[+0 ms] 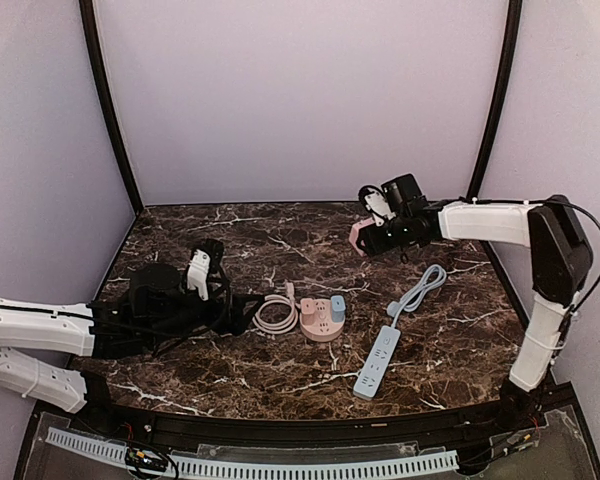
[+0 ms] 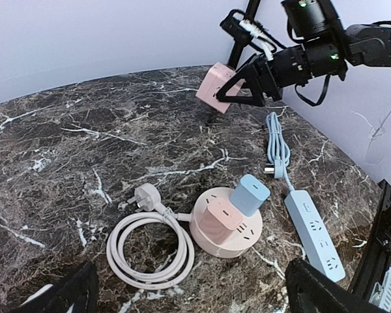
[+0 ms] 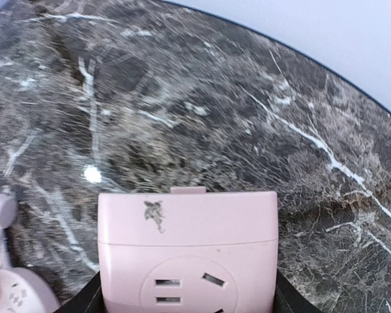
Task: Insert the plug
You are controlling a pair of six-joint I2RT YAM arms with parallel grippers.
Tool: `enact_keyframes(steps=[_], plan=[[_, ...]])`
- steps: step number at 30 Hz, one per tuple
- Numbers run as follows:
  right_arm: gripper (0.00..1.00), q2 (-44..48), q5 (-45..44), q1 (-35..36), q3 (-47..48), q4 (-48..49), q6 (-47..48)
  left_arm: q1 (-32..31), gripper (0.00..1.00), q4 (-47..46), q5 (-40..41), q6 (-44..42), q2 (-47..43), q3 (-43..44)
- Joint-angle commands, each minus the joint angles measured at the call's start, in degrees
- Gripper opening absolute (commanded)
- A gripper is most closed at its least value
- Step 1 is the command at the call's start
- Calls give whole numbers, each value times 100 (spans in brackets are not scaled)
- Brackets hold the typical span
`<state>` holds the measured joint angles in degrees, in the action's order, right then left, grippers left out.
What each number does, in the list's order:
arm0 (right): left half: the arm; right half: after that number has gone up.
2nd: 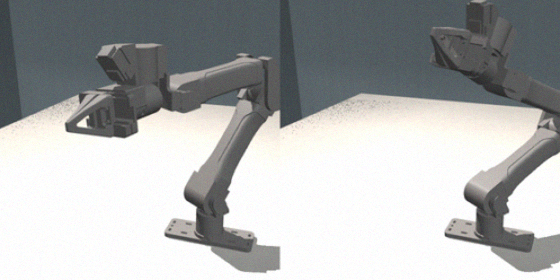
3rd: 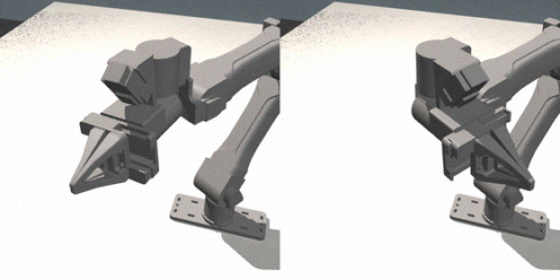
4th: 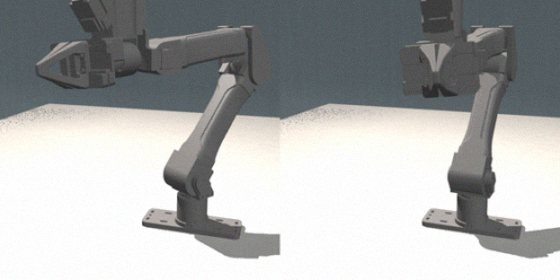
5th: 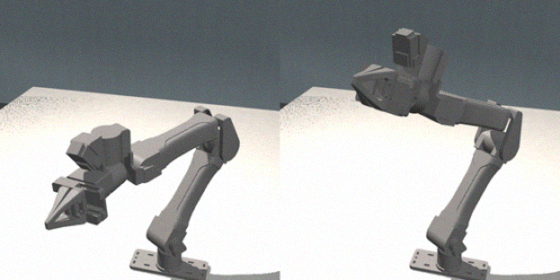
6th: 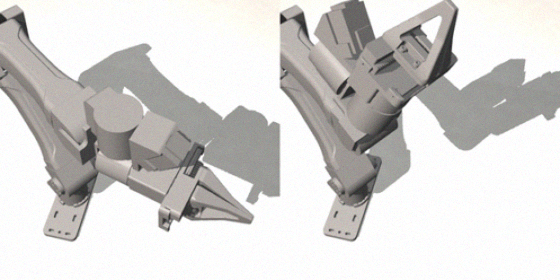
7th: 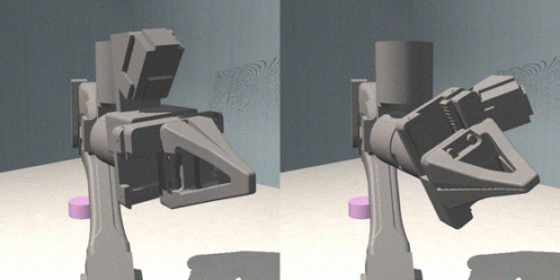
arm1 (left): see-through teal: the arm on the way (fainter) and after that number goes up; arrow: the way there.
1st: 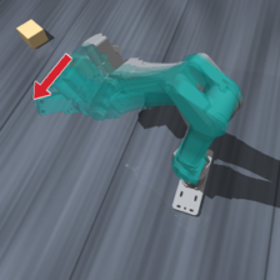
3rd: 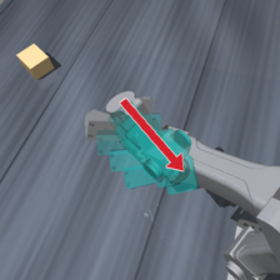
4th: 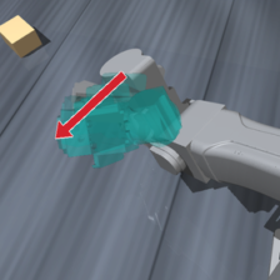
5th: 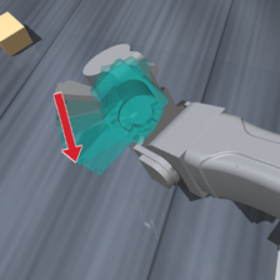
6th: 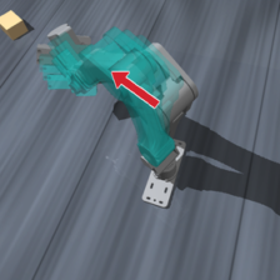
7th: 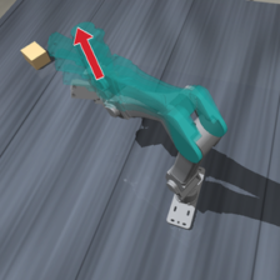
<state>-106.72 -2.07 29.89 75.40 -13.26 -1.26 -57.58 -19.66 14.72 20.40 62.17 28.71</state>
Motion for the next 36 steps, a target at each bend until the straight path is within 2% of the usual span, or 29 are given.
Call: enact_keyframes(steps=[1,5,9,12,18,21,28,36], plan=[[19,1017,-26,558,-674,864,-127,18,100,81,-318,312,-183,-50],[12,1736,-335,1134,-1322,1062,-157,27,99,75,-718,545,-174,58],[8,2635,-601,1766,-2035,1300,-169,31,100,104,-1172,746,-56,331],[0,3181,-786,2113,-2334,1365,-325,34,100,154,-1679,961,152,698],[0,4158,-1090,2767,-2826,1234,-496,36,100,606,-2559,1566,625,1674],[0,4531,-1129,3105,-2908,1148,-490,31,94,963,-2973,1748,892,2151],[0,4636,-1949,4129,-2947,1047,-180,28,89,1660,-3322,1948,1517,3160],[0,4415,-2358,4479,-2818,1046,29,-130,82,2496,-3845,1818,1913,3823]])
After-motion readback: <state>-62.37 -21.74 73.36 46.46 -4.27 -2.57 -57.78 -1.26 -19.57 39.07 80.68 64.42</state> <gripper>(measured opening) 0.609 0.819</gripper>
